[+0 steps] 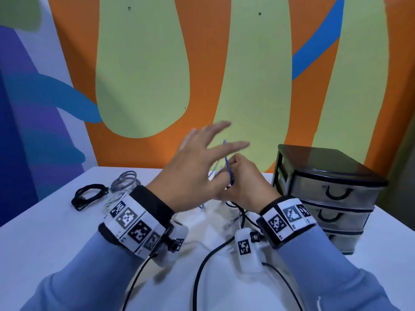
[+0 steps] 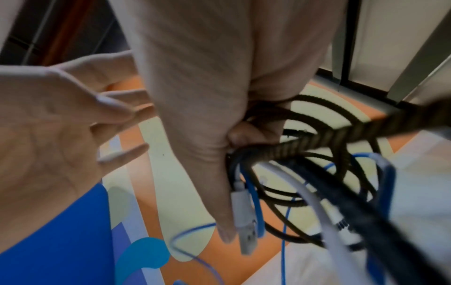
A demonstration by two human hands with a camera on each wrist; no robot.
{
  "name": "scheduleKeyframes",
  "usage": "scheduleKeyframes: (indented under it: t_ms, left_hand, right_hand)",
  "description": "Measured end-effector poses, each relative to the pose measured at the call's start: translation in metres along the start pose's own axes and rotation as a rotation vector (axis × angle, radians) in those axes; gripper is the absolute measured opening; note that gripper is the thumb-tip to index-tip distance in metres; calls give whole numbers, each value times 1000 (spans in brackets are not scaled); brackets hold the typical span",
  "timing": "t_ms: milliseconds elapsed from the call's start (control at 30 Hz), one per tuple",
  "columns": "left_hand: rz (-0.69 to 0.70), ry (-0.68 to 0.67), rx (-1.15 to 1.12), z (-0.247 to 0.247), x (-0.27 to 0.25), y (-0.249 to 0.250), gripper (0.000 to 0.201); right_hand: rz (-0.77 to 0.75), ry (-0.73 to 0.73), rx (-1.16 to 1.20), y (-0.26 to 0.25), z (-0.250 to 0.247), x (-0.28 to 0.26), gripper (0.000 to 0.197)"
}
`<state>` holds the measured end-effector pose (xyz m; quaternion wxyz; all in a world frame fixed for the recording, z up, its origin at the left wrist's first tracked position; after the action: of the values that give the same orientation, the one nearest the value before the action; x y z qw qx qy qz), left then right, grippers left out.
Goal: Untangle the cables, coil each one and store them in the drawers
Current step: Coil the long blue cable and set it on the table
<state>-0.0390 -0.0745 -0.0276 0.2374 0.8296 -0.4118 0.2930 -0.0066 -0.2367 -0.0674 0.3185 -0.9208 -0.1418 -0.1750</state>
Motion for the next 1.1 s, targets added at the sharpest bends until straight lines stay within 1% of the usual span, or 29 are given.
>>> scheduleKeyframes:
  t_ms: [67,133,167,200,300,333,400,433,500,567,633,700,733,800,867,1000,1067,1100]
  left_hand:
    - [-24,-109,114,8,-2,-9,51]
    - [-55,-164,203,9,-4,-19,49]
    - [-74,-169,221,8,-4,-22,46]
    - [-93,-164,220,6,-4,-24,40]
    - [-118,-115,234,-1,-1,-31,19]
    - [-129,-92,251,-3,0,-34,19]
    - [-161,-33,253,-5,-1,-40,24]
    - [-182,14,227,-6,-2,-41,25]
    - [-226,148,127,-8,-2,-41,26]
    - [-242,300,31,-10,-2,-41,26]
    - [-239,448,-58,-13,-1,-40,27]
    - [-234,596,-168,-18,-3,-37,28]
    - [-224,665,-206,-21,-4,-35,28]
    - [-209,769,-251,-27,-5,-32,28]
    - [-209,803,-307,-29,-5,-32,28]
    - [-177,851,-432,-27,-7,-29,26]
    - [-167,850,-465,-27,-7,-29,25]
    - [-172,829,-485,-27,-6,-31,26]
  right_hand:
    - [-26,-16,105,0,4,1,36]
    - [-48,42,108,0,1,0,39]
    - [-50,56,117,0,0,-1,36]
    - [-47,37,157,0,-2,-2,34]
    - [-58,-46,265,-1,-3,-7,30]
    - [-67,-73,297,-1,-2,-8,31]
    - [-76,-118,419,-2,1,-6,33]
    - [-55,-128,491,-2,2,-4,33]
    - [3,-142,566,-2,4,-2,33]
    - [-16,-121,446,-4,4,-3,25]
    - [-53,-54,304,-4,2,-4,14]
    - [-47,52,272,-2,-1,-2,15]
    - [-38,76,263,0,-2,-1,19]
    - [-21,42,228,2,-1,-1,31]
    - [-8,10,217,4,0,-2,37]
    - [28,54,133,6,-2,-2,41]
    - [55,74,46,6,-4,-4,50]
    - [63,98,8,5,-6,-6,57]
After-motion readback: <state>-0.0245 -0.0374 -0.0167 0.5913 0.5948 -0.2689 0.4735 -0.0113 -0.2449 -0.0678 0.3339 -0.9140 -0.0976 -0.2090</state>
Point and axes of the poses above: each hand's wrist, its own x-axis towards the middle knuckle, its own z-axis out of the palm, y = z × x, the point moved 2 cm from there along x, towards the middle knuckle, and after that the axes turned 2 degrees about -x, right-handed, at the moved point
